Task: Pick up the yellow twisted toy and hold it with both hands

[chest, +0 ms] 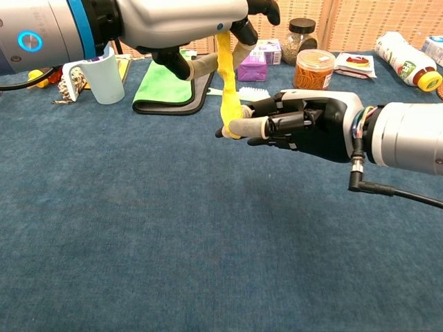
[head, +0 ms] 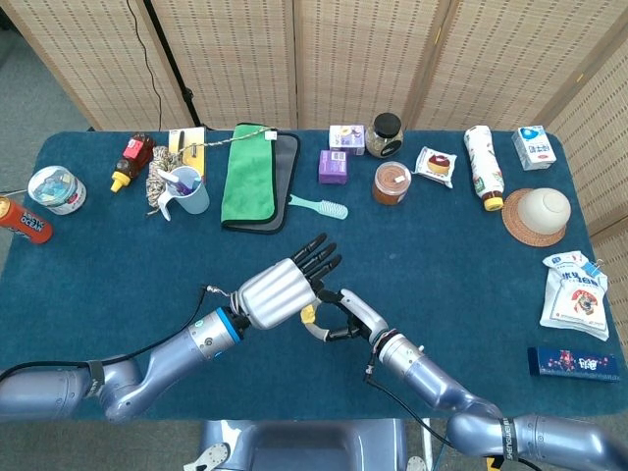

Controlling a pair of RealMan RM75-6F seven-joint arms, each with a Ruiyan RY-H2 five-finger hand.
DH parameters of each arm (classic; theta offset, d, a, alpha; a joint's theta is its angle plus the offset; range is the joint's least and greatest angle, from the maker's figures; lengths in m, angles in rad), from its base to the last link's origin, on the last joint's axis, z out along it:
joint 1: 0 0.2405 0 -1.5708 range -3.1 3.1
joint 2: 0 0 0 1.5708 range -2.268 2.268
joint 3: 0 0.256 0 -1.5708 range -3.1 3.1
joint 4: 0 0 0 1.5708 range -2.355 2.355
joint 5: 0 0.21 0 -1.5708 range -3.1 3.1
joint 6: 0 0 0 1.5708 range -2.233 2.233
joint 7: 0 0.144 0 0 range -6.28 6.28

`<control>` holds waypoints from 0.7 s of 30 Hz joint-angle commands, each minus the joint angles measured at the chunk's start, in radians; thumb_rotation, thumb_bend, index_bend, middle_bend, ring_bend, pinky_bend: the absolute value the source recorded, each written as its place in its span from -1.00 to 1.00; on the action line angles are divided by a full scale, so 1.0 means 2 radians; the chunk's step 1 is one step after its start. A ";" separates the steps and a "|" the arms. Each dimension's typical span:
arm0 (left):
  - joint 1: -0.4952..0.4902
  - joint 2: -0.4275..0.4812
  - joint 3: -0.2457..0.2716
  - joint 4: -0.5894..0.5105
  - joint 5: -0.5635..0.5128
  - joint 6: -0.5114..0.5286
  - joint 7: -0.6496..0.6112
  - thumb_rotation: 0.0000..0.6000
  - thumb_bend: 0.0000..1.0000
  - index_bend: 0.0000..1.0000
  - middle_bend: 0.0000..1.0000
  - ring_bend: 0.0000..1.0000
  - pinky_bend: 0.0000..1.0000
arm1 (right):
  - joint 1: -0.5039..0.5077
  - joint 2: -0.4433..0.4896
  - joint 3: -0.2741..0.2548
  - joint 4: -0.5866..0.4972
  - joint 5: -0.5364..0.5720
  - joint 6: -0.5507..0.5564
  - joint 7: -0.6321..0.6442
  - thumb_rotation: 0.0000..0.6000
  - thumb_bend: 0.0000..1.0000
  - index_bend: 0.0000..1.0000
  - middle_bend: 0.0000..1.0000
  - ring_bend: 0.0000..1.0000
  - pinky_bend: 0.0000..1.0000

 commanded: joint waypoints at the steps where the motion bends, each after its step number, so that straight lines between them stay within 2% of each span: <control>1: 0.000 0.000 0.000 0.000 0.000 0.000 -0.001 1.00 0.12 0.36 -0.74 -0.97 -1.00 | 0.000 0.000 0.000 0.000 0.000 0.000 0.000 1.00 -0.11 0.05 -0.46 -0.73 -1.00; 9: 0.001 0.002 0.000 -0.001 0.000 0.000 -0.001 1.00 0.12 0.37 -0.74 -0.97 -1.00 | 0.001 -0.001 0.000 0.001 0.003 -0.002 -0.001 1.00 0.07 0.13 -0.39 -0.65 -1.00; 13: 0.002 0.003 0.002 -0.001 0.003 0.001 -0.003 1.00 0.12 0.38 -0.74 -0.97 -1.00 | 0.001 -0.002 0.000 0.002 0.003 -0.003 -0.001 1.00 0.22 0.17 -0.34 -0.61 -1.00; 21: 0.005 0.005 0.002 0.001 0.008 0.005 -0.010 1.00 0.12 0.45 -0.74 -0.97 -1.00 | 0.001 0.000 -0.001 0.003 0.001 -0.007 0.000 1.00 0.34 0.25 -0.26 -0.52 -1.00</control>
